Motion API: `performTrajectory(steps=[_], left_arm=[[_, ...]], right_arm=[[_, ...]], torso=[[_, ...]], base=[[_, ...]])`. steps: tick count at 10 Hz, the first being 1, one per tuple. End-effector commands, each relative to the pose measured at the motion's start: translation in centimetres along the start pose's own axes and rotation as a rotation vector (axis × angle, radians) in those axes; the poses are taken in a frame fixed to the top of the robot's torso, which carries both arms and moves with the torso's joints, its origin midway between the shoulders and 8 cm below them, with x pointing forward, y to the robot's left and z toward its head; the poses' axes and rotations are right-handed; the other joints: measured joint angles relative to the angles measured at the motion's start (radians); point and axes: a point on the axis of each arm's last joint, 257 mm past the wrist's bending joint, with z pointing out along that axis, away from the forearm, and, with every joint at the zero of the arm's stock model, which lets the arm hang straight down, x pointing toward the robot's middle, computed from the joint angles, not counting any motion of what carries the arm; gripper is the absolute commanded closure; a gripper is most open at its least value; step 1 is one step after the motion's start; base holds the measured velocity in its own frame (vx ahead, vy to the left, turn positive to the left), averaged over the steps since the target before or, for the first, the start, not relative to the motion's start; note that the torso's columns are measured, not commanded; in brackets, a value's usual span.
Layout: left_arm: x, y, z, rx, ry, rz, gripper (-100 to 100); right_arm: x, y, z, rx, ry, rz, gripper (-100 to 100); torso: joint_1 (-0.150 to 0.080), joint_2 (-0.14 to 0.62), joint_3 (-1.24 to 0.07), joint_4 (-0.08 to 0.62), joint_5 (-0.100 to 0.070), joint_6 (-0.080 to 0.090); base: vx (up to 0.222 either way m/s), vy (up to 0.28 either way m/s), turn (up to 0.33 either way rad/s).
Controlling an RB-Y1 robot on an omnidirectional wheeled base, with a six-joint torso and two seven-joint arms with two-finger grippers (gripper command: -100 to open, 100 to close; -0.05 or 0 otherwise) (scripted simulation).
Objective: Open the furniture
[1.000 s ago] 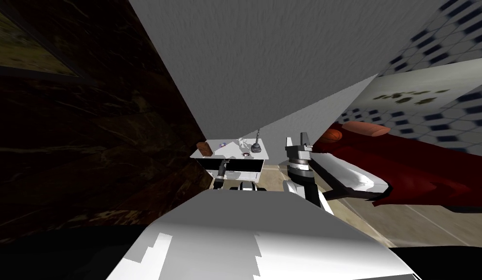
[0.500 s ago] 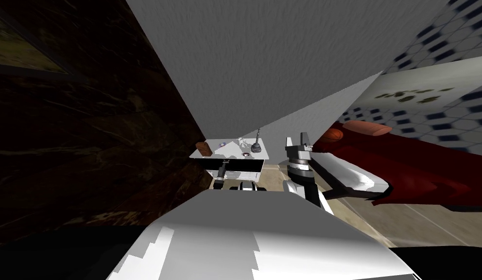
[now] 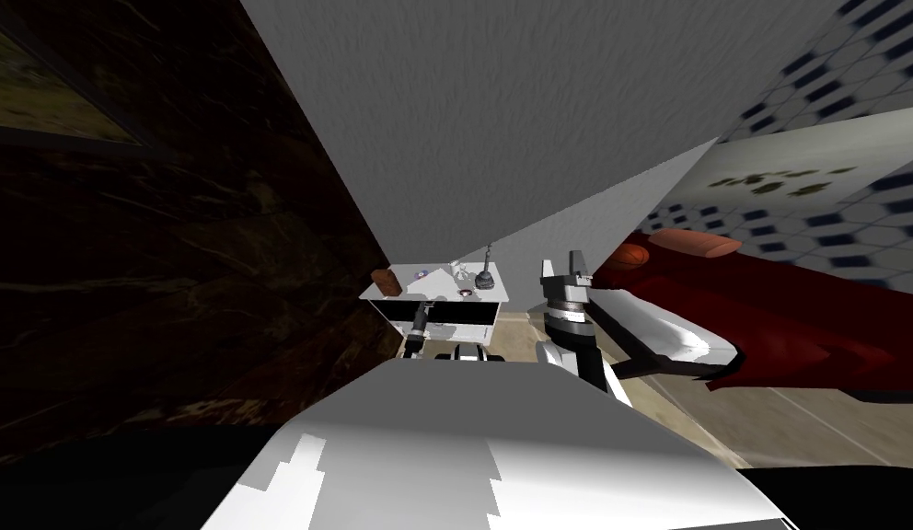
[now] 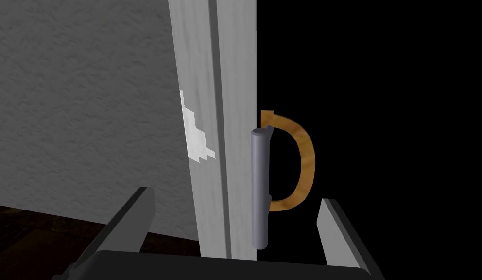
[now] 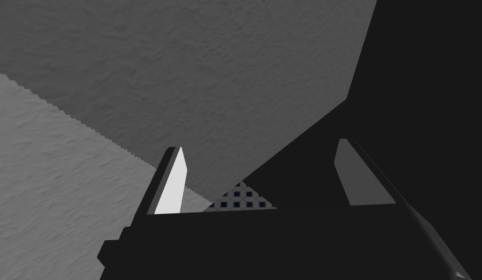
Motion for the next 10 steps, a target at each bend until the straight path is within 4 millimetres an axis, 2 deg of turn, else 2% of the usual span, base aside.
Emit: performTrajectory(steps=[1,3,5,9,10], left_arm=[[0.1,0.3,-0.9,-0.001,0.0,0.0,100],[0.3,0.4,-1.8,-0.001,0.0,0.0,100],[0.1,0.4,-0.9,-0.006,0.005,-0.003,100],[-0.4,-0.5,1.2,0.007,0.016,-0.003,100],[-0.4,-0.5,1.2,0.007,0.016,-0.003,100]], right_arm=[[0.0,0.0,0.0,0.0,0.0,0.0,0],[0.0,0.0,0.0,0.0,0.0,0.0,0],[0.0,0.0,0.0,0.0,0.0,0.0,0],[0.0,0.0,0.0,0.0,0.0,0.0,0],[0.0,0.0,0.0,0.0,0.0,0.0,0]], torso=[[0.001,0.001,0.001,0.0,0.0,0.0],[-0.001,0.006,0.002,0.005,-0.003,0.0],[-0.002,0.004,0.002,0.003,-0.002,0.0],[-0.003,0.01,0.005,0.008,-0.004,-0.001],[-0.004,0.012,0.006,0.01,-0.006,-0.001]], base=[[-0.001,0.005,-0.001],[-0.006,0.007,-0.001],[-0.057,-0.002,0.012],[-0.209,-0.02,0.032],[-0.152,-0.003,0.017]])
